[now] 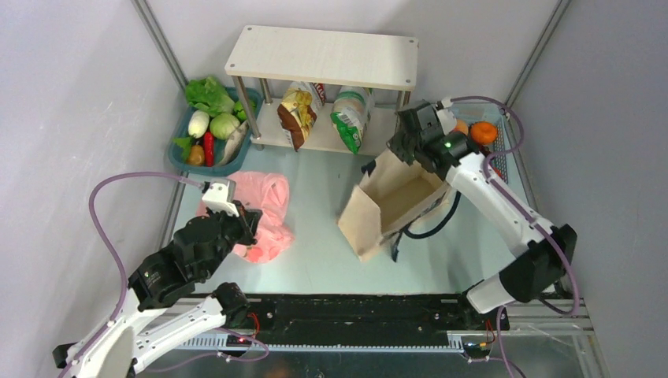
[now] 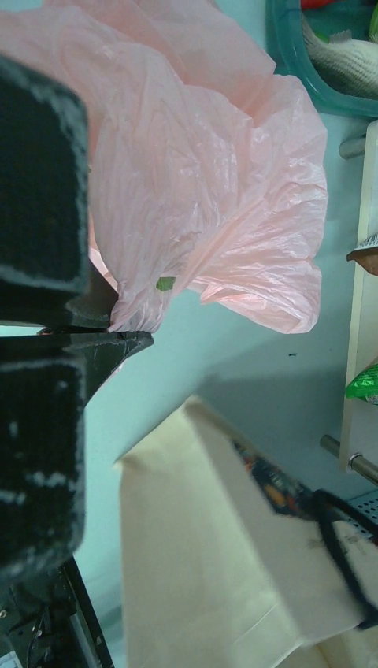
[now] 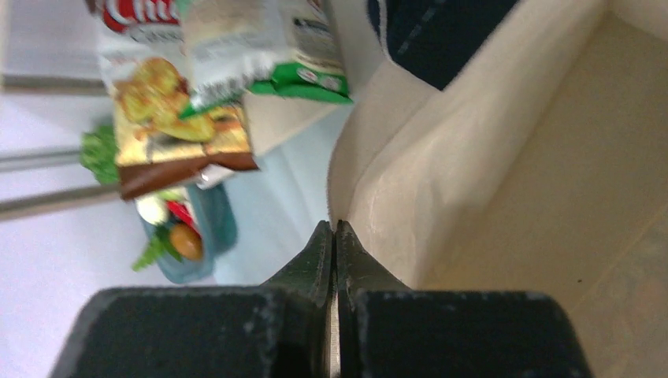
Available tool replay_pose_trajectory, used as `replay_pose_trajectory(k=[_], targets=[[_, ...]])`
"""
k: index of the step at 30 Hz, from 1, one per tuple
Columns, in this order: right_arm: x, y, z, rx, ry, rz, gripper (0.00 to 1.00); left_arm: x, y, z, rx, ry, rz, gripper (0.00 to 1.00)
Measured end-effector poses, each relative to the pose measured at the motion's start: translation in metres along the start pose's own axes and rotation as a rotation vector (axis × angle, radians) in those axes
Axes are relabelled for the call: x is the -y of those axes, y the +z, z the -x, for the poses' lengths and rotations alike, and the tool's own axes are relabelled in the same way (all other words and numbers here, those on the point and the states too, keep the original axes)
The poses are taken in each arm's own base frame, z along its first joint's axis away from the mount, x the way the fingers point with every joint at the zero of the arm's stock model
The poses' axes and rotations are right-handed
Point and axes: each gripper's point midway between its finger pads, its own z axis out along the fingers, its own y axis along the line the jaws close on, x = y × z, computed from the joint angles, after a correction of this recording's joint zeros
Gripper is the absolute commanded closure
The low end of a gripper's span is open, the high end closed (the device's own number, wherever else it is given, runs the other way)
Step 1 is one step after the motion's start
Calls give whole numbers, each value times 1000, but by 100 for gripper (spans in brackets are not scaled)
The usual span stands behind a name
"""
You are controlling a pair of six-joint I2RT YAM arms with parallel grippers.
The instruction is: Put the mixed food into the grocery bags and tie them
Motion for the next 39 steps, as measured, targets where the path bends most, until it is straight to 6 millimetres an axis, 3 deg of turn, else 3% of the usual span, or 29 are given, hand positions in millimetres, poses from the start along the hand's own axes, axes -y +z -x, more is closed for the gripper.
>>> replay_pose_trajectory(k=[3, 4, 5, 6, 7, 8, 10, 13, 17, 27, 29, 34, 39], targets=[[-24, 23, 16, 32, 75, 29, 100, -1, 0, 0, 2, 0, 7, 100], [-31, 30, 20, 40, 95, 37, 95, -1, 0, 0, 2, 0, 7, 100], [-40, 40, 26, 51, 119, 46, 87, -1, 1, 0, 1, 1, 8, 100], [-48, 48, 30, 57, 137, 56, 69, -1, 1, 0, -1, 1, 8, 100], [-56, 57, 36, 64, 157, 68, 59, -1, 1, -1, -3, 3, 9, 100], [-65, 66, 42, 68, 180, 86, 38, -1, 2, -1, -5, 4, 10, 100], [-79, 79, 51, 74, 201, 130, 24, 0, 3, -2, -12, 7, 12, 100], [-86, 82, 55, 77, 159, 171, 16, 0, 5, -5, -20, 11, 15, 100], [-104, 58, 49, 83, 38, 293, 16, 2, 7, -11, -39, 16, 7, 100], [-96, -79, -7, -1, -400, 660, 16, 18, 4, -18, -81, -24, -79, 100], [-92, -98, -25, -29, -492, 722, 16, 22, 3, -19, -90, -36, -99, 100], [-55, -126, -118, -211, -672, 817, 17, 28, -1, -16, -87, -71, -126, 100], [15, -114, -205, -362, -702, 705, 15, 27, -10, -4, -33, -127, -145, 100]])
